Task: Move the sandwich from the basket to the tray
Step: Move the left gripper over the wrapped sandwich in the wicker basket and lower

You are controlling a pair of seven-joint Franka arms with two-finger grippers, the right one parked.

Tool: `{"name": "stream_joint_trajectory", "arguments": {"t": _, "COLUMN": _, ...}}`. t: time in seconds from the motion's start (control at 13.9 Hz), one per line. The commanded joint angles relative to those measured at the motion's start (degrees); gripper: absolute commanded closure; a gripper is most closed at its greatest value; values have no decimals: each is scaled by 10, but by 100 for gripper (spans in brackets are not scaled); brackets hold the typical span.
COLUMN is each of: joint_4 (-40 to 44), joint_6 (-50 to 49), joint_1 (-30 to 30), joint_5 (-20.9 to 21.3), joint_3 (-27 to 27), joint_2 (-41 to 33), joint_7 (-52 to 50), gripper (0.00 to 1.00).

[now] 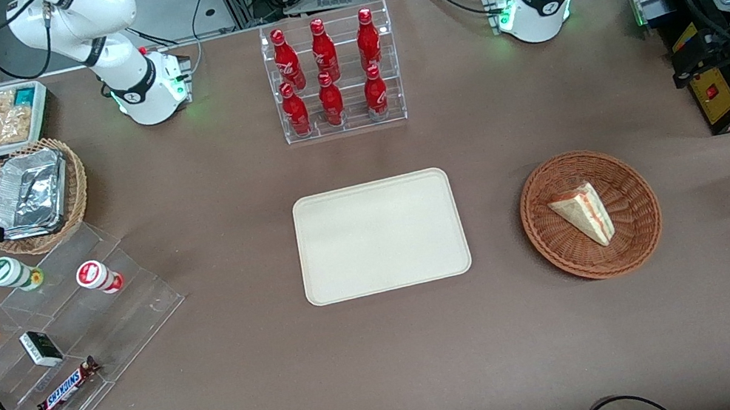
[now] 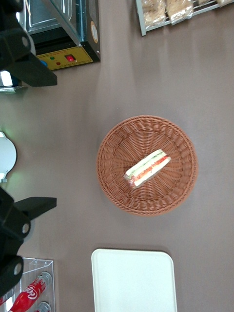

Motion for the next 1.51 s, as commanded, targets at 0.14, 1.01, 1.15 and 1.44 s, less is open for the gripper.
{"name": "stream_joint_trajectory", "arguments": {"t": 0.14, "joint_4": -17, "joint_6": 2, "joint_1": 6, "joint_5": -5, "joint_3": -6, "joint_2": -8, "joint_7": -9, "gripper": 0}}
{"name": "stream_joint_trajectory", "arguments": {"t": 1.01, "joint_4": -344, "joint_6": 379, "joint_1": -5, "joint_5": 2, "joint_3": -12, "joint_2": -54, "joint_7": -296, "gripper": 0}}
{"name": "stream_joint_trajectory", "arguments": {"t": 1.15, "joint_4": -397, "joint_6": 439, "joint_1": -5, "joint_5": -1, "joint_3": -16, "joint_2": -63, "joint_7": -370, "gripper": 0}}
{"name": "stream_joint_trajectory", "arguments": {"t": 1.44, "joint_4": -468, "joint_6": 550, "joint_1": -5, "joint_5": -2, "joint_3": -45, "joint_2": -55, "joint_7": -482, "gripper": 0}}
